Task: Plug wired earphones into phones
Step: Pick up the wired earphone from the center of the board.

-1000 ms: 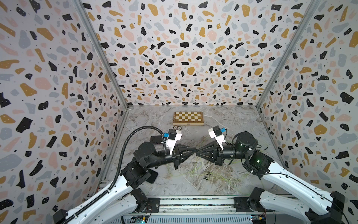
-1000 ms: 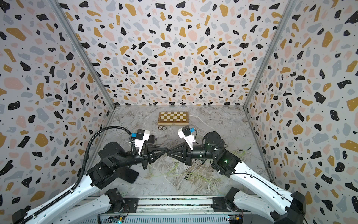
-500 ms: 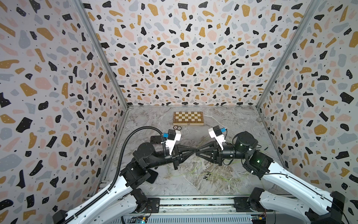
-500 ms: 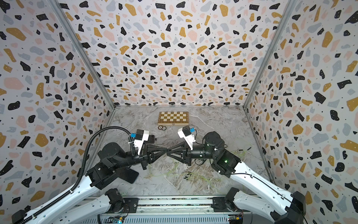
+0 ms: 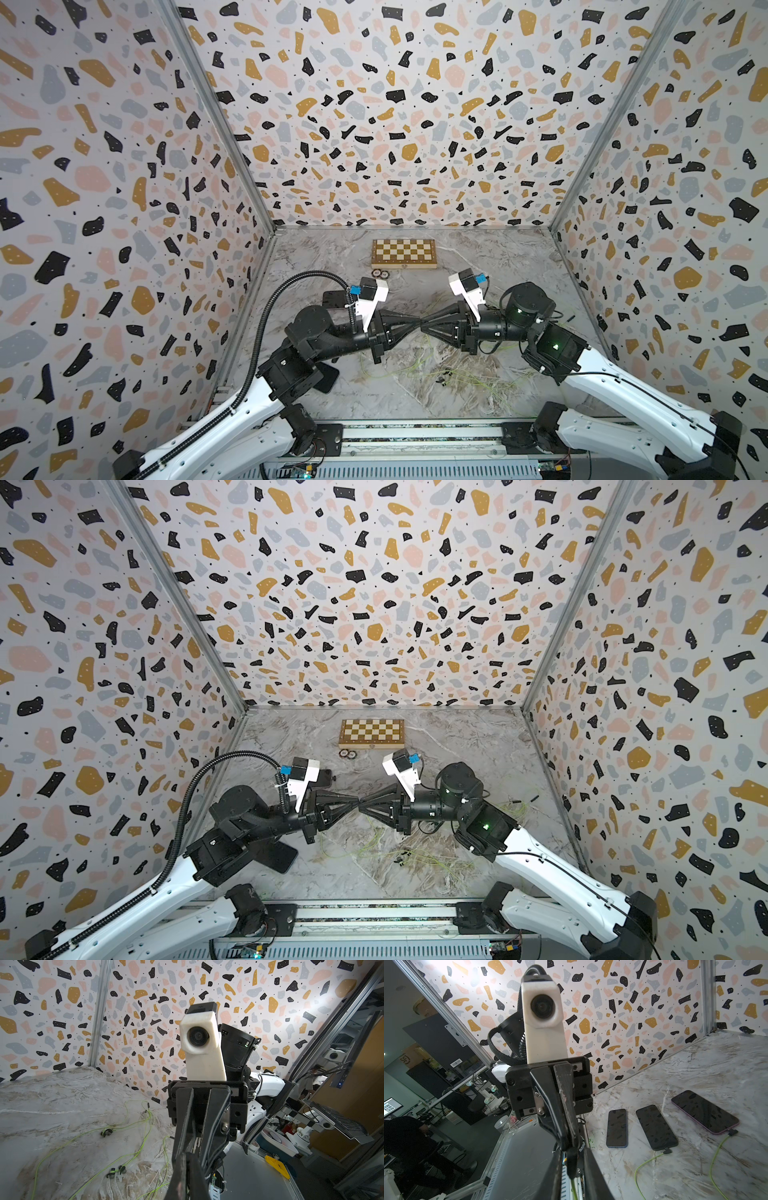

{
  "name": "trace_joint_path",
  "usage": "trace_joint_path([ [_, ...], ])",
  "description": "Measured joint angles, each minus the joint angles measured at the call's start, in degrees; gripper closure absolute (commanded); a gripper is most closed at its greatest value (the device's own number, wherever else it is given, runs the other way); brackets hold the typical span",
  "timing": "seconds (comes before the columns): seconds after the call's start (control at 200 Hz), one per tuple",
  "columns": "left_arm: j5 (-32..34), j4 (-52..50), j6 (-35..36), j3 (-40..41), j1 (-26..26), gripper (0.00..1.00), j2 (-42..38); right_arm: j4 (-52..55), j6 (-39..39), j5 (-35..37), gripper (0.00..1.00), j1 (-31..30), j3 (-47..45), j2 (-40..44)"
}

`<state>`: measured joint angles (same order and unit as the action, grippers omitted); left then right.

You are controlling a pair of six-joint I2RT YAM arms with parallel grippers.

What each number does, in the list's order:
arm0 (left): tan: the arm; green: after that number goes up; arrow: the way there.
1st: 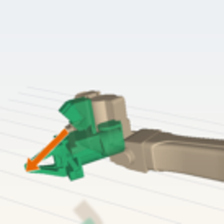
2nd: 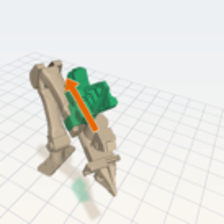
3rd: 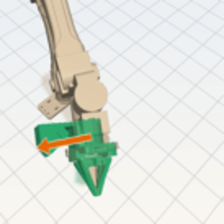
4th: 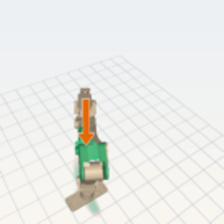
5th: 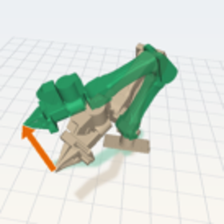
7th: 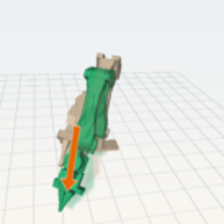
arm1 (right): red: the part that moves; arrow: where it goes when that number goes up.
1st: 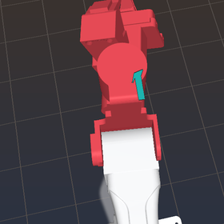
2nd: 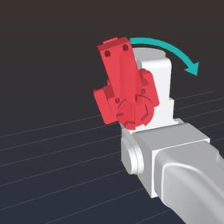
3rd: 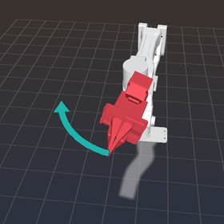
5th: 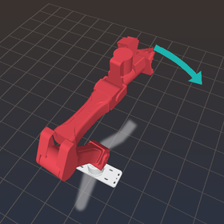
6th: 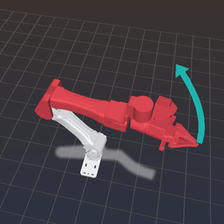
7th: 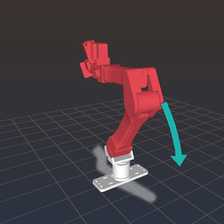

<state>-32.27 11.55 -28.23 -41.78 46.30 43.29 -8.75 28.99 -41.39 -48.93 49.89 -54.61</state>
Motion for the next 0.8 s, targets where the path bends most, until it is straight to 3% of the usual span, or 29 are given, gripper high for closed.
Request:
trace_joint_path([
  [0.315,0.2,-0.3,0.2,0.0,0.0,0.98,0.0,0.9,-0.6,0.0,0.98,0.0,0.0,0.0],
  [0.4,0.3,-1.0,0.3,0.0,0.0,0.89,-0.3,1.2,-0.6,0.1,1.00,0.0,0.0,0.0],
  [0.481,1.2,-2.3,0.8,0.0,0.0,0.66,-1.1,1.2,-0.6,0.5,1.00,-0.1,0.0,0.1],
  [0.566,3.4,-5.2,1.3,-0.1,0.0,0.54,-2.7,1.4,-0.9,1.9,1.00,-0.1,0.0,0.3],
  [0.671,11.1,-12.1,1.0,-1.4,0.0,0.47,-4.8,1.6,-1.7,5.4,1.00,-0.1,-0.9,0.4],
  [0.716,17.5,-16.9,-0.4,-2.7,0.1,0.38,-5.2,1.9,-2.3,7.6,1.00,-0.2,-1.7,0.2],
  [0.801,30.5,-27.6,-5.4,-6.1,0.1,0.30,-4.4,2.4,-3.3,12.8,1.00,-0.6,-3.5,-1.4],
])
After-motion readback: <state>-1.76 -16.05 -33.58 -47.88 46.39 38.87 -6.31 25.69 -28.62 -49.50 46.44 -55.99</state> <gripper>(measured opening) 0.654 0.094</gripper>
